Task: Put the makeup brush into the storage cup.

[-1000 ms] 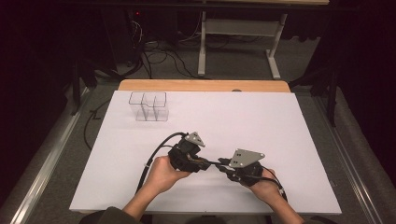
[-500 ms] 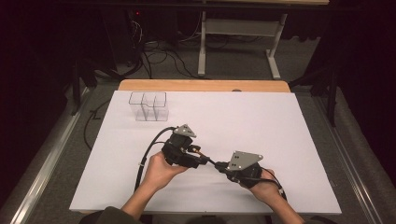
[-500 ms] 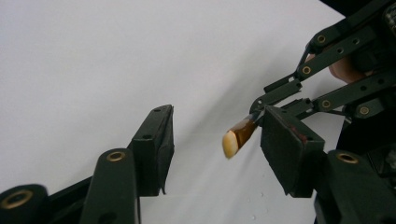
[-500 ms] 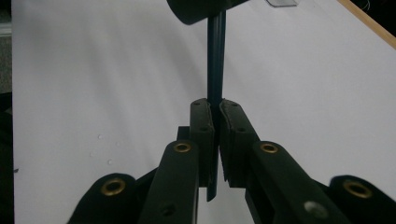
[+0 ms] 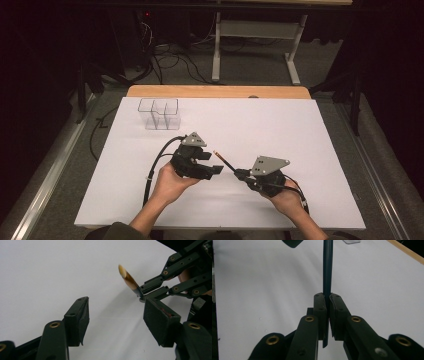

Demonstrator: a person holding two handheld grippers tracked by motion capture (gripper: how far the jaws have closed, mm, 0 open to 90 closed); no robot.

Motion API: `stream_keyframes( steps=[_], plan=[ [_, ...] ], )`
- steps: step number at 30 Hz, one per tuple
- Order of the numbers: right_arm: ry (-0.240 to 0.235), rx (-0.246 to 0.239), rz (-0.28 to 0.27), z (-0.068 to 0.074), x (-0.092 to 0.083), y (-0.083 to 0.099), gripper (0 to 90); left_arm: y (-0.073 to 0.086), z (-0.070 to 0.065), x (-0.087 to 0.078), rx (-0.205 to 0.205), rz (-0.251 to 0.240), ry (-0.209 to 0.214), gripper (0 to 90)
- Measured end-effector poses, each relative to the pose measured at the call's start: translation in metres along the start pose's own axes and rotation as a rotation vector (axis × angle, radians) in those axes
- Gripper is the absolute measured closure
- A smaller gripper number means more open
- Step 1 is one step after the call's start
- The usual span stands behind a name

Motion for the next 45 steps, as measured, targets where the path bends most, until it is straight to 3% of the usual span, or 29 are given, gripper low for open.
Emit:
stream_keyframes(
  steps=[8, 12, 22, 30, 38, 45],
  plan=[
    [-0.048, 0.143, -0.084, -0.008, -0.006, -0.005, 86.6, -0.005, 0.001, -0.004, -0.023, -0.088, 0.02, 38.9],
    [-0.066, 0.177, -0.101, -0.008, -0.005, -0.007, 86.6, -0.006, 0.002, -0.004, -0.033, -0.107, 0.024, 39.4],
    [-0.102, 0.185, -0.099, -0.001, 0.006, -0.012, 86.6, -0.008, 0.001, -0.003, -0.045, -0.169, 0.032, 41.2],
    [-0.111, 0.193, -0.108, 0.0, 0.008, -0.014, 86.5, -0.007, -0.001, 0.001, -0.04, -0.176, 0.027, 44.7],
    [-0.121, 0.205, -0.102, 0.002, 0.01, -0.015, 86.5, -0.007, -0.002, 0.001, -0.071, -0.194, 0.068, 53.1],
    [-0.131, 0.198, -0.093, 0.005, 0.014, -0.015, 86.5, -0.007, -0.004, 0.0, -0.065, -0.203, 0.078, 60.9]
  ],
)
Point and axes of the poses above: each handheld gripper's, and its own axes: x roughly forward along the jaws, y roughly out of its underside, z roughly to its left, the point moved 8 cm from there along x, roughly forward along the jaws
